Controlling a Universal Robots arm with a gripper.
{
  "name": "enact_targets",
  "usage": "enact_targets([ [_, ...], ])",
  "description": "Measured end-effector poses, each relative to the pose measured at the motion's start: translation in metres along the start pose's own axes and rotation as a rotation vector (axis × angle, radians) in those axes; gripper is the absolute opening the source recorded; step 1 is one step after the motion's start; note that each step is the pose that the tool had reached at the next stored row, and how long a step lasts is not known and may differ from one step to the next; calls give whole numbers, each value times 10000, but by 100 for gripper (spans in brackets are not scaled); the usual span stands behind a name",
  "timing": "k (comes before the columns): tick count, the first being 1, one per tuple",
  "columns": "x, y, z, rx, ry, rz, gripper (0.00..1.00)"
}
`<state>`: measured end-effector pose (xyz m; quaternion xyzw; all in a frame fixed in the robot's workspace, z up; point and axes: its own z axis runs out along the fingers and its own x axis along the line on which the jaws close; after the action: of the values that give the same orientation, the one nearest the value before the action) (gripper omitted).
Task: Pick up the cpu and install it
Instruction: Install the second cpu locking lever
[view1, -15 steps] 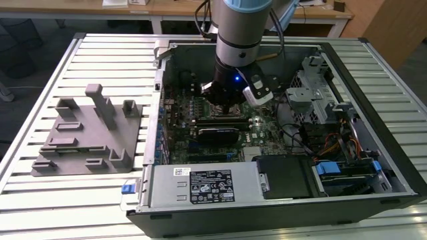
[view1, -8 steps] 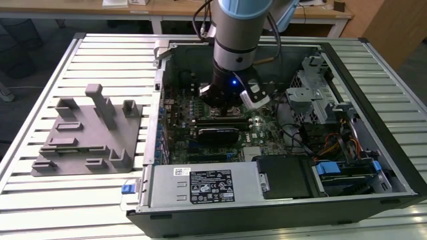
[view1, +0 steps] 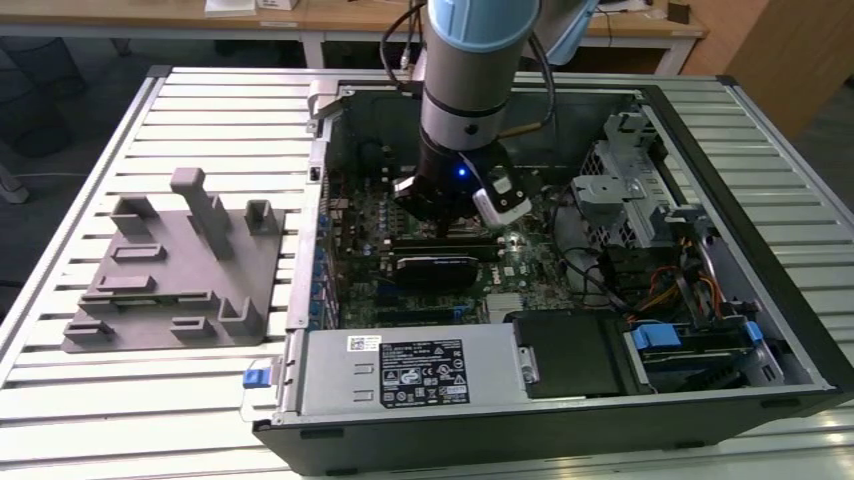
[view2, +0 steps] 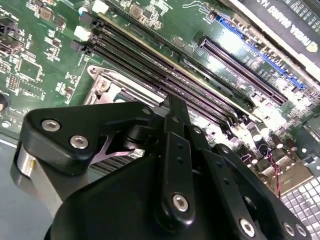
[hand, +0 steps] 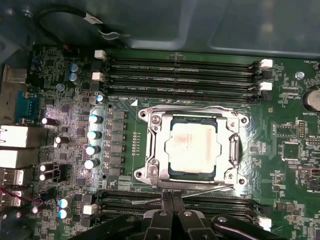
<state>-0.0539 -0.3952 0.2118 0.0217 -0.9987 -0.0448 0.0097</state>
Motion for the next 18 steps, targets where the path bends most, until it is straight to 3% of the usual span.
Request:
enact_targets([
  [6,16,-63,20,-242,-11,-4,11],
  [12,21,-140,23,-763,-33,-15,11],
  [18,70,-196,38,-798,-35,-16,11],
])
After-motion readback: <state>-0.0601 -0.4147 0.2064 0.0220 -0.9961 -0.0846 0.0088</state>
